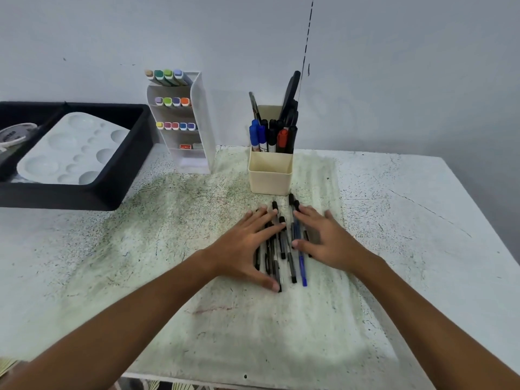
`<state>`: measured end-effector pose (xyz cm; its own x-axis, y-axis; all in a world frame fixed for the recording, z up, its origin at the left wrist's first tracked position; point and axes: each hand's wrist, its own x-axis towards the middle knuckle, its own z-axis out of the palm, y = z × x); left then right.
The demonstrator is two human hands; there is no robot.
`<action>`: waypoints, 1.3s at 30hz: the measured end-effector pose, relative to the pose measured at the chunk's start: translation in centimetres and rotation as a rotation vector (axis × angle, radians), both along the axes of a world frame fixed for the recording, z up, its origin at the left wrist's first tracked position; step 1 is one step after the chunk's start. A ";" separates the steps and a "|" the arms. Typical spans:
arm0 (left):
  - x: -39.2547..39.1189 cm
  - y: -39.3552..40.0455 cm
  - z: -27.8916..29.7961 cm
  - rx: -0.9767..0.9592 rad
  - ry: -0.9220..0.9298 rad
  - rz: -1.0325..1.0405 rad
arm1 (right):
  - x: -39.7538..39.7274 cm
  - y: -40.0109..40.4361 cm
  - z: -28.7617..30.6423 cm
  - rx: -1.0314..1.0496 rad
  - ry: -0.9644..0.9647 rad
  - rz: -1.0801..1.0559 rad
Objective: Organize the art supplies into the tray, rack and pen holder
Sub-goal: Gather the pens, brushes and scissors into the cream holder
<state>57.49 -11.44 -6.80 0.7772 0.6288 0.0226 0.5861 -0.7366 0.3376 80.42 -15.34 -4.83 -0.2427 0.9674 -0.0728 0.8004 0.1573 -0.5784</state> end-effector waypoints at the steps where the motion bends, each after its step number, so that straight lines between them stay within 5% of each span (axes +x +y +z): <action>1: 0.2 0.0 0.0 -0.008 -0.021 0.016 | -0.3 -0.1 -0.3 0.016 -0.043 -0.007; 11: -1.2 0.2 0.0 -0.047 -0.188 0.035 | -0.9 -1.4 -0.1 0.205 0.070 -0.172; 18: -3.1 1.8 -0.4 -0.007 -0.245 0.096 | -3.4 -1.5 1.2 0.026 -0.397 -0.259; 22: -2.1 0.6 -1.0 0.077 -0.251 0.173 | -5.4 -1.7 0.8 0.042 -0.363 -0.276; 26: -1.6 0.1 0.0 -0.132 -0.219 0.288 | -6.0 -1.3 1.0 -0.017 -0.226 -0.261; 31: -3.3 1.9 0.6 -0.050 -0.197 0.135 | -5.1 -0.5 1.8 -0.130 -0.066 -0.259; 39: -1.5 2.0 1.8 -0.004 -0.428 0.166 | -7.1 -1.2 1.6 -0.105 -0.297 -0.273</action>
<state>55.97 -9.41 -5.00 0.5874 0.7445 0.3173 0.5028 -0.6430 0.5777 73.34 -16.58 -3.23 0.0681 0.9768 -0.2030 0.9392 -0.1315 -0.3173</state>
